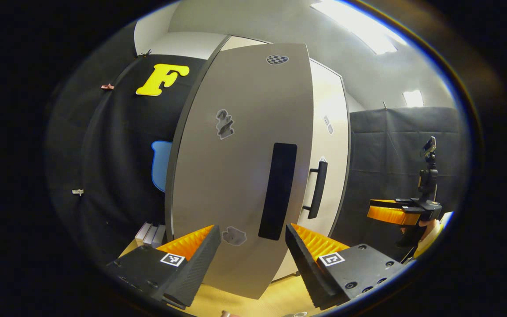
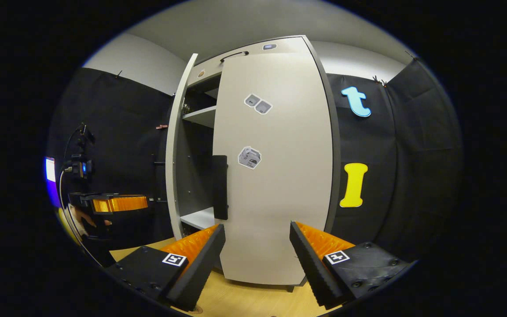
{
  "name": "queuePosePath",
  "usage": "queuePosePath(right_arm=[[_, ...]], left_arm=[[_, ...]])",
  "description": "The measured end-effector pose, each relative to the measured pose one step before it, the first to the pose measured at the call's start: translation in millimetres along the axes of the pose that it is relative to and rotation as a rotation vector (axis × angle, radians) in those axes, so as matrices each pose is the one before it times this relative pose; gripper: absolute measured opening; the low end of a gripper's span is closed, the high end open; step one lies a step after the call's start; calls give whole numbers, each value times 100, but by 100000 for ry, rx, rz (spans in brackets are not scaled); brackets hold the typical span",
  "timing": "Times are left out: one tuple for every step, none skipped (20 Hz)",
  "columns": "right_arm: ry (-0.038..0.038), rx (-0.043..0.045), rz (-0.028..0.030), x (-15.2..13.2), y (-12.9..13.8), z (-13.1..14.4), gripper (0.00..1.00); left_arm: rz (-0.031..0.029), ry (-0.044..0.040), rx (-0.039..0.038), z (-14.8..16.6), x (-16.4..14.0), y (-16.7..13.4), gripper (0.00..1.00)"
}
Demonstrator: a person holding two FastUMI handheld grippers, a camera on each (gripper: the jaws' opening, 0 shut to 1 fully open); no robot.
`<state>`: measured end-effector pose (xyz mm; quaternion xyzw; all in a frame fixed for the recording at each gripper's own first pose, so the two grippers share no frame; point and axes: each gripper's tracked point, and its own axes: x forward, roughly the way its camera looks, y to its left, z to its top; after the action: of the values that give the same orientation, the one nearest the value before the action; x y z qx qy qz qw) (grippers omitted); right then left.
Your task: Grasp the bottle in the cabinet with the left hand and place it on the coaster, then close the right door with the right hand and the left door with the left hand.
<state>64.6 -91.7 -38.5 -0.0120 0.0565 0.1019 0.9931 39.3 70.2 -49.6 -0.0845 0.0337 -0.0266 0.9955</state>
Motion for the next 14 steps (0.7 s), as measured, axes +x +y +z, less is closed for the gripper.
queuePosePath(right_arm=[[43, -330, -474, -90, 60, -7, 98], [-507, -629, -1126, -187, -29, 252, 98], [-1054, -814, -1813, -180, -87, 334, 98], [-1490, -572, -1495, -171, 130, 388, 98], [-1226, -374, -993, -77, 236, 242, 98], [-738, -451, -846, 17, 179, 218, 98], [-40, -491, -705, 35, 201, 33, 98], [373, -264, -199, 62, 254, -138, 98], [332, -98, 132, 129, 184, -120, 98], [1261, 7, -389, 227, 69, -205, 98], [1262, -269, -285, 100, 90, -248, 98], [609, -405, 111, 133, 198, -113, 98], [-635, -790, 103, 136, 203, 172, 98], [-631, -777, 14, 91, 117, 72, 98]], left_arm=[[145, 627, 348, -155, -200, -31, 95], [60, 442, 404, -41, -118, -61, 95], [74, 306, 463, -91, -55, -146, 95], [-7, 167, 788, 31, 15, -96, 95], [268, 503, 926, -115, 55, 51, 95], [406, 709, 835, -125, -14, 50, 95], [302, 483, 713, -193, 82, -32, 95], [120, 508, 273, -47, 67, -57, 95], [-101, 542, -227, -116, 121, -119, 95], [-492, -377, -104, 83, -45, -172, 95], [-353, -1064, 199, 229, 32, -59, 95], [288, -677, -129, 88, 146, 167, 95], [148, 236, -320, -102, 12, -94, 95], [-728, -21, -117, 55, -4, -244, 95]])
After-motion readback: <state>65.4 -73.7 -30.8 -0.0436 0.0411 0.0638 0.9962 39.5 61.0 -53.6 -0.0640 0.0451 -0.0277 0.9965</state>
